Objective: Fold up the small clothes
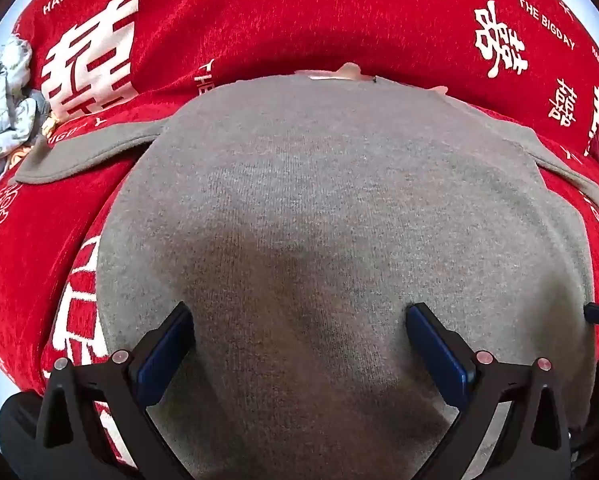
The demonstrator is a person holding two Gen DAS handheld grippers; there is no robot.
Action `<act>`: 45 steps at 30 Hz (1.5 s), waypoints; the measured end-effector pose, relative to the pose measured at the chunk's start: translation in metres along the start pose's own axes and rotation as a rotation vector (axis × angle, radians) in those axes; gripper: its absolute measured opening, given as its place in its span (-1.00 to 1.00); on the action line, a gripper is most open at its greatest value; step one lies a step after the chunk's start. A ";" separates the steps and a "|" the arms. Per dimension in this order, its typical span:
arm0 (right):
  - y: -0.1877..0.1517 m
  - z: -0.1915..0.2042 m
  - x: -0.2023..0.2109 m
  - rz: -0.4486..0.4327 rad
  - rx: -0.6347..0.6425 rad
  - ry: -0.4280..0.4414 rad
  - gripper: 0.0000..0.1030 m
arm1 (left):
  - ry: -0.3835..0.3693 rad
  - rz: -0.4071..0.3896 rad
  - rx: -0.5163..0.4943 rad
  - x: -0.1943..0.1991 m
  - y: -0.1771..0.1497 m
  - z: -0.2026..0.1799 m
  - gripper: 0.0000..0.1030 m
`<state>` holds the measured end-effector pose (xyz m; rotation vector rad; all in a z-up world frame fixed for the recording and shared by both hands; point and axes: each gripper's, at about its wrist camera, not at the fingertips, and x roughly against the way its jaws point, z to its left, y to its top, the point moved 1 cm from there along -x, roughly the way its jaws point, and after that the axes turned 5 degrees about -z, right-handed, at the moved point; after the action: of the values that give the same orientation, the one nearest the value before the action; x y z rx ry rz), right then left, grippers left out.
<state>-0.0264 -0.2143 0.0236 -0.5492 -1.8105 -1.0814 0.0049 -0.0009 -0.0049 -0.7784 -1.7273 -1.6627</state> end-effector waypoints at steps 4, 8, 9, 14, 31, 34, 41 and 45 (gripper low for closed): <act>0.000 -0.001 0.000 0.000 0.000 0.001 1.00 | -0.001 -0.014 -0.005 -0.001 0.002 -0.001 1.00; 0.000 -0.001 0.000 0.000 0.001 0.001 1.00 | -0.004 -0.027 -0.028 -0.001 -0.002 0.000 1.00; 0.000 -0.001 0.000 0.000 0.001 0.001 1.00 | -0.002 -0.021 -0.035 -0.001 -0.001 -0.001 1.00; 0.000 -0.001 0.000 0.000 0.001 0.000 1.00 | -0.042 0.163 -0.094 -0.001 0.006 0.004 1.00; 0.003 -0.009 0.008 -0.023 -0.039 0.038 1.00 | -0.004 0.373 -0.078 0.022 -0.019 0.041 1.00; 0.011 -0.026 0.029 -0.107 -0.095 0.025 1.00 | 0.025 0.247 -0.066 0.045 -0.006 0.039 1.00; 0.060 -0.060 0.082 -0.360 -0.209 -0.060 1.00 | 0.147 0.088 -0.110 0.058 0.034 -0.001 1.00; 0.098 -0.059 0.062 -0.367 -0.249 -0.071 1.00 | 0.201 0.092 -0.130 0.040 0.061 -0.018 1.00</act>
<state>0.0447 -0.2189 0.1324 -0.4117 -1.8965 -1.5691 0.0262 -0.0168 0.0654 -0.7114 -1.4371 -1.7404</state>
